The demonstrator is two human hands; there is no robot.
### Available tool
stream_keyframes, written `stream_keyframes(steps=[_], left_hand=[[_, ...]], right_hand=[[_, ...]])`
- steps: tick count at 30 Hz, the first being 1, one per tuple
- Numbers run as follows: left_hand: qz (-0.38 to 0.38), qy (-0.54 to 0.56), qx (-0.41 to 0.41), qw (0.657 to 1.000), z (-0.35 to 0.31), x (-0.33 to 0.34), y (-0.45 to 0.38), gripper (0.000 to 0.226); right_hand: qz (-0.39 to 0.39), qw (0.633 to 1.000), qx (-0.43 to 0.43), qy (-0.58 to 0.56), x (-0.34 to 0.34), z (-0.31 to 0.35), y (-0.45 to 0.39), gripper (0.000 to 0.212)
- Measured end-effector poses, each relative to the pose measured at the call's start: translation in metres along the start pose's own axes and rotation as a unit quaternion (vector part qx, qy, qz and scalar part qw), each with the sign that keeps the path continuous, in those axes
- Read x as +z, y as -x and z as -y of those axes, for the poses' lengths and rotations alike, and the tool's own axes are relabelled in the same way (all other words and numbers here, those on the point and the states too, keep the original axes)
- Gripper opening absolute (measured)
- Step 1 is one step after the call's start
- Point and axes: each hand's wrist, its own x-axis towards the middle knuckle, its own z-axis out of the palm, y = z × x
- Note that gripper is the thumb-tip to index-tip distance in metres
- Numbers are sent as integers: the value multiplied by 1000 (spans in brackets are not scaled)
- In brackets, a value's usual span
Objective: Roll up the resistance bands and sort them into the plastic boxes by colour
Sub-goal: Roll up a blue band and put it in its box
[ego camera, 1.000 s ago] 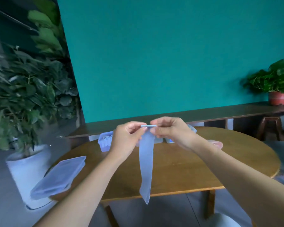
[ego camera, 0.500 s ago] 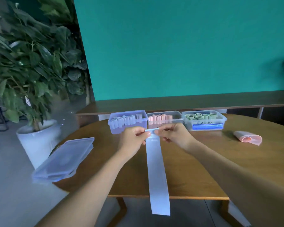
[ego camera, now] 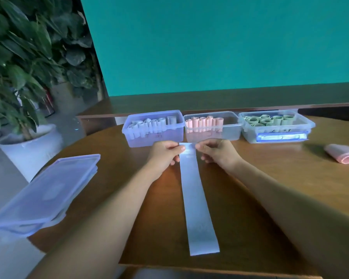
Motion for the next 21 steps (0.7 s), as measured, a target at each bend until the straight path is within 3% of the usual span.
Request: stream_keyframes(steps=[4, 8, 12, 17, 21], left_hand=[[-26, -17, 0, 1000, 13, 4, -10, 24], [-22, -114, 10, 993, 15, 2, 11, 58], [13, -125, 35, 991, 4, -8, 65, 47], [45, -86, 92, 991, -10, -16, 166, 13], [88, -122, 151, 977, -19, -19, 209, 5]], right_hand=[[-42, 998, -9, 48, -2, -6, 16, 24], [-3, 989, -30, 143, -3, 0, 56, 13], [32, 989, -62, 129, -5, 5, 105, 15], [129, 984, -89, 88, -11, 16, 167, 20], [183, 970, -114, 113, -14, 22, 187, 23]])
